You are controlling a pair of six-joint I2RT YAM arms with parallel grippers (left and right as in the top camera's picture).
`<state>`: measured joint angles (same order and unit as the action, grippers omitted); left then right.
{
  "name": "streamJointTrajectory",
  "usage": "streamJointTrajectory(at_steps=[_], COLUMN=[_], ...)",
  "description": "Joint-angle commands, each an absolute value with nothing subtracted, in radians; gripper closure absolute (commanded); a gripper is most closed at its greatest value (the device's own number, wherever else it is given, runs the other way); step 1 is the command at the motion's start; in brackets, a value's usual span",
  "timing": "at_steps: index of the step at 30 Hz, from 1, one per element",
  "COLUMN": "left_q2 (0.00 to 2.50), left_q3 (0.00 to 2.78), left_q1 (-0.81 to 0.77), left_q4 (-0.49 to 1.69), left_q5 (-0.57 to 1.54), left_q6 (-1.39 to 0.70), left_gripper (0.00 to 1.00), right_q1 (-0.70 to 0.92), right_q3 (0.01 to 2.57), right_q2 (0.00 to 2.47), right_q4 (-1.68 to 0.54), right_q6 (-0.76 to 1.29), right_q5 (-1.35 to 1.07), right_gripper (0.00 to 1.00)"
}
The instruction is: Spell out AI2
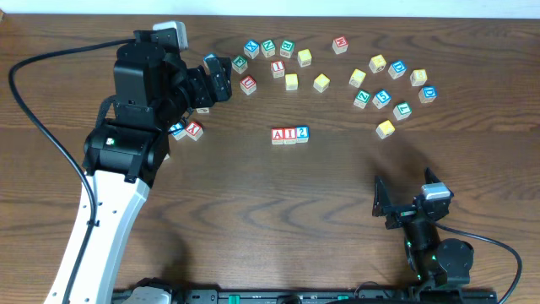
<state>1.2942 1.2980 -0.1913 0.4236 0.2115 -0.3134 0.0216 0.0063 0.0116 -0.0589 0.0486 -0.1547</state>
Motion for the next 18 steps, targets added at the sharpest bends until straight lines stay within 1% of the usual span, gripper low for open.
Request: streamJointTrajectory(at_steps=[1,9,11,18], left_q2=[1.296,1.273,1.238,1.037], left_q3=[1.309,1.266,1.231,1.029], left_q1=[-0.191,-0.190,-0.176,-0.035], left_q4=[0.426,0.425,0.424,0.415], left_q5=[0.217,0.216,0.184,0.172], left_q6=[-0.304,-0.302,-0.256,-0.247], left_gripper=[0.02,0.02,0.02,0.02], right_q1=[0.015,0.015,0.015,0.015], right_q3=[0.006,0.006,0.006,0.006], right_q2=[0.005,0.005,0.005,0.005], right_q4=[-0.063,-0.063,-0.063,-0.063], right_q6=[0.054,0.054,0.054,0.054], right_q5=[-0.160,-0.160,-0.160,-0.160], right_gripper=[0.01,0.01,0.01,0.01])
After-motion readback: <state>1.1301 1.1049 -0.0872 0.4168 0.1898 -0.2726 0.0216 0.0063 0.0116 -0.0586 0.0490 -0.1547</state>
